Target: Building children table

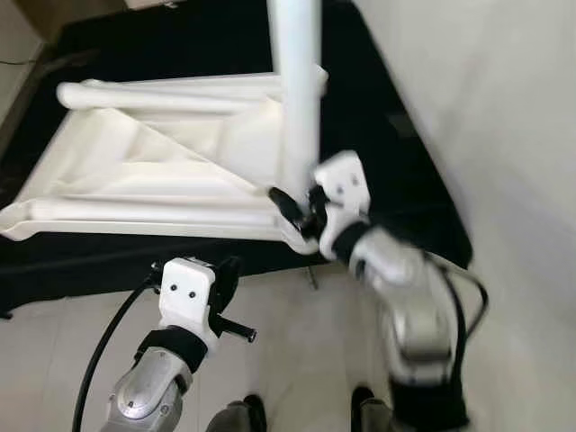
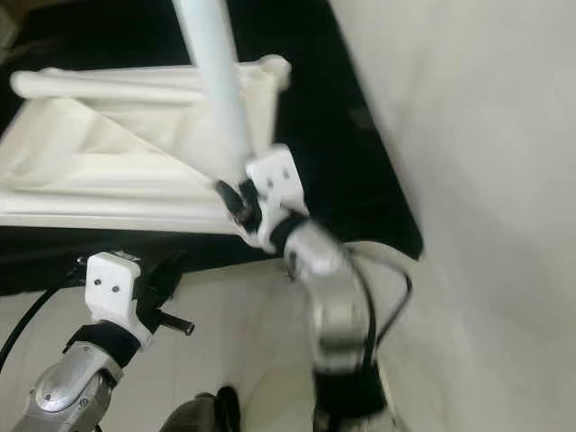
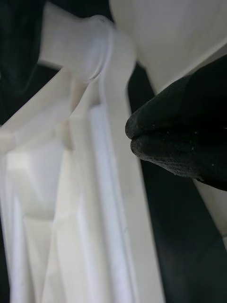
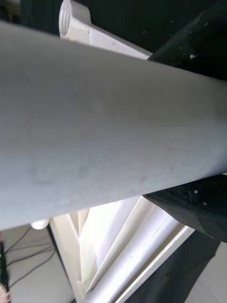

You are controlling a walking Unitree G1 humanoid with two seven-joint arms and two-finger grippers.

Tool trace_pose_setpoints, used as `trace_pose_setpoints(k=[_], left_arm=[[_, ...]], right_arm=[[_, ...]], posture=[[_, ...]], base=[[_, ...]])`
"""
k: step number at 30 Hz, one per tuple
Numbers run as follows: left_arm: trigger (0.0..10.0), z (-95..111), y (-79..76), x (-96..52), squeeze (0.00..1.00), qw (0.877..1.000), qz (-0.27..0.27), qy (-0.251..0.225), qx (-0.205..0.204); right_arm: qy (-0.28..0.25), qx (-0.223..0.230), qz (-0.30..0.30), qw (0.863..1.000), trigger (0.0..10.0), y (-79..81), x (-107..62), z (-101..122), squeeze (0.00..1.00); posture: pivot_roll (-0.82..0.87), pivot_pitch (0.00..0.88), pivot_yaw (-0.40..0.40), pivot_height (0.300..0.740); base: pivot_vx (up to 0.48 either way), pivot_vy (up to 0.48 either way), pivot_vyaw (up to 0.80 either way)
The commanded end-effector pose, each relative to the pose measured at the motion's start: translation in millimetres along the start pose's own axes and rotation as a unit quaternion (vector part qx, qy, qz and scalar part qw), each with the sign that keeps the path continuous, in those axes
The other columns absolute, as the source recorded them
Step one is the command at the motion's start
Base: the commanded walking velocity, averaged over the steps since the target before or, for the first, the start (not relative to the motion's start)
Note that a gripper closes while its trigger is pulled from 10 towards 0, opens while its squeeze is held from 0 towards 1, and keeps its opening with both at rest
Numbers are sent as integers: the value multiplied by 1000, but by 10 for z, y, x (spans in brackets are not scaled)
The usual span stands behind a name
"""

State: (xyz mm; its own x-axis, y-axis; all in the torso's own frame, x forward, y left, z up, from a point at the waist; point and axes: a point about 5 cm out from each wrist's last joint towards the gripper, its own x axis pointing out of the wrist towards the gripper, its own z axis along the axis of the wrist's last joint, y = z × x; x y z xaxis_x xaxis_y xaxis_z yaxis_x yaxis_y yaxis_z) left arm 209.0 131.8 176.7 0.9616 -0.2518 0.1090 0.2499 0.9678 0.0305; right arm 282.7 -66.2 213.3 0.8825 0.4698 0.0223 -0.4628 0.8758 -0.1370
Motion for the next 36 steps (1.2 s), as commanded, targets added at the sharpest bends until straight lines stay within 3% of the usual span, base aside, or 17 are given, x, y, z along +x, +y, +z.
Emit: trace_pose_setpoints(k=[1,5,6,7,9,10,17,18,19,20,21,23,28,31,32,33,36], left_arm=[[10000,-52,15,-2,0,1000,-1,9,4],[10000,-61,11,7,0,1000,0,8,4],[10000,-63,12,6,0,1000,3,8,5],[10000,-62,15,6,0,1000,6,7,5],[10000,-62,18,5,0,1000,8,6,5],[10000,-61,23,6,0,1000,10,5,4],[10000,-58,10,20,0,1000,10,2,2],[10000,-54,3,22,0,1000,9,1,1],[10000,-51,-1,23,0,1000,9,0,1],[10000,-51,-1,23,0,1000,9,0,1],[10000,-45,-8,19,0,1000,9,0,0],[10000,-37,-13,9,0,1000,9,-1,0],[10000,-23,-22,-11,0,1000,8,0,0],[10000,-20,-24,-14,0,1000,8,0,0],[10000,-17,-24,-16,0,1000,8,0,0],[10000,-16,-26,-16,0,1000,7,0,0],[10000,-16,-27,-15,0,1000,7,0,-1]], right_arm=[[102,59,8,993,0,143,30,-405,0],[92,56,23,994,0,206,146,-367,0],[88,59,27,994,6039,215,197,-333,0],[72,66,58,994,10000,246,248,-272,0],[63,73,69,993,10000,281,261,-218,0],[37,83,118,989,10000,332,285,-114,1000],[-38,71,260,962,10000,336,299,187,1000],[-44,35,322,945,10000,300,309,217,776],[-45,11,361,931,10000,272,311,228,776],[-45,11,361,931,10000,272,311,228,776],[-36,-13,402,915,10000,233,310,223,0],[-19,-54,454,889,10000,153,327,222,0],[3,-97,490,866,10000,60,454,265,0],[6,-101,495,863,9686,50,483,278,0],[11,-104,495,863,6667,43,507,280,0],[27,-113,489,865,0,11,539,248,0],[40,-120,479,869,0,-20,567,220,0]], posture=[[29,289,95,740],[31,285,86,740],[36,284,77,740],[37,283,70,740],[37,283,70,740],[35,284,68,740],[30,281,63,740],[31,281,61,740],[31,281,61,740],[31,281,61,740],[38,285,61,740],[43,289,62,740],[52,297,67,740],[52,298,67,740],[52,299,70,740],[52,301,69,740],[52,301,69,740]], base=[[0,0,0],[0,0,0],[0,0,0],[0,0,0],[0,0,0],[0,0,0],[0,0,0],[0,0,0],[0,0,0],[0,0,0],[0,0,0],[0,0,0],[0,0,0],[0,0,0],[0,0,0],[0,0,0],[0,0,0]])
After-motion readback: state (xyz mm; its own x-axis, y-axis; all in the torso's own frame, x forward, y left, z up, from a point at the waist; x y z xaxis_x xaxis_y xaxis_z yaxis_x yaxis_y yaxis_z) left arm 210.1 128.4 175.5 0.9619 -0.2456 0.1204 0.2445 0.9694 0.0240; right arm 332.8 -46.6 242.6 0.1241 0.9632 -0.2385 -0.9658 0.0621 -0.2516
